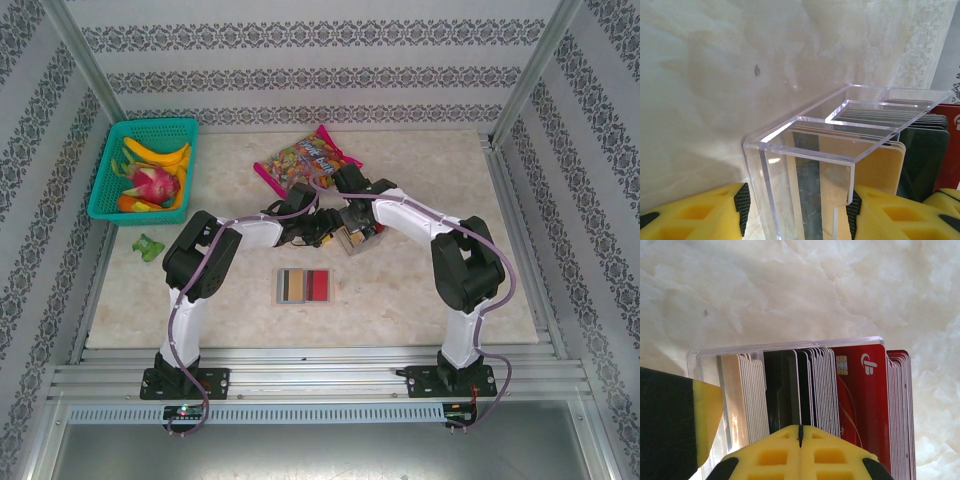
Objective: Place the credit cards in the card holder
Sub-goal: Pick up the credit card from the storage box.
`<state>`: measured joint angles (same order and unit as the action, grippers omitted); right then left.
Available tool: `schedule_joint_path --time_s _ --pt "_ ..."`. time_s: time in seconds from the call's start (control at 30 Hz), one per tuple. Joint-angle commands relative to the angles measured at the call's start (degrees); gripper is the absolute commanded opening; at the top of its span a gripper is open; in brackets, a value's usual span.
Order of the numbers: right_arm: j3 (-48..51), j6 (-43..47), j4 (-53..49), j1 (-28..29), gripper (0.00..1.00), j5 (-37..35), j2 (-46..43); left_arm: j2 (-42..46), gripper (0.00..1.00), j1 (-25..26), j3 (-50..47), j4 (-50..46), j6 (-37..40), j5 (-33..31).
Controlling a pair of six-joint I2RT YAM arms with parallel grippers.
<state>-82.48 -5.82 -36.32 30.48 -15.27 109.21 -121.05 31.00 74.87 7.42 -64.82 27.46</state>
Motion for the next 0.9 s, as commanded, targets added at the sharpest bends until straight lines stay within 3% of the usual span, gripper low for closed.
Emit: schedule_joint_path --time_s 0.0,0.33,0.87 --pt "-0.79 -1.36 -1.76 -0.17 0.08 4.00 1.36 -0.67 0.56 -0.33 -0.16 1.31 -0.26 0.71" --pt "-0.20 -2.90 -1.04 -1.56 0.13 10.00 1.33 -0.76 0.56 -0.33 0.01 1.11 -0.15 0.68" --pt "0.66 -2.89 -0.11 -1.56 0.15 12.31 0.03 -0.76 0.51 -0.33 0.11 1.18 -0.07 0.74"
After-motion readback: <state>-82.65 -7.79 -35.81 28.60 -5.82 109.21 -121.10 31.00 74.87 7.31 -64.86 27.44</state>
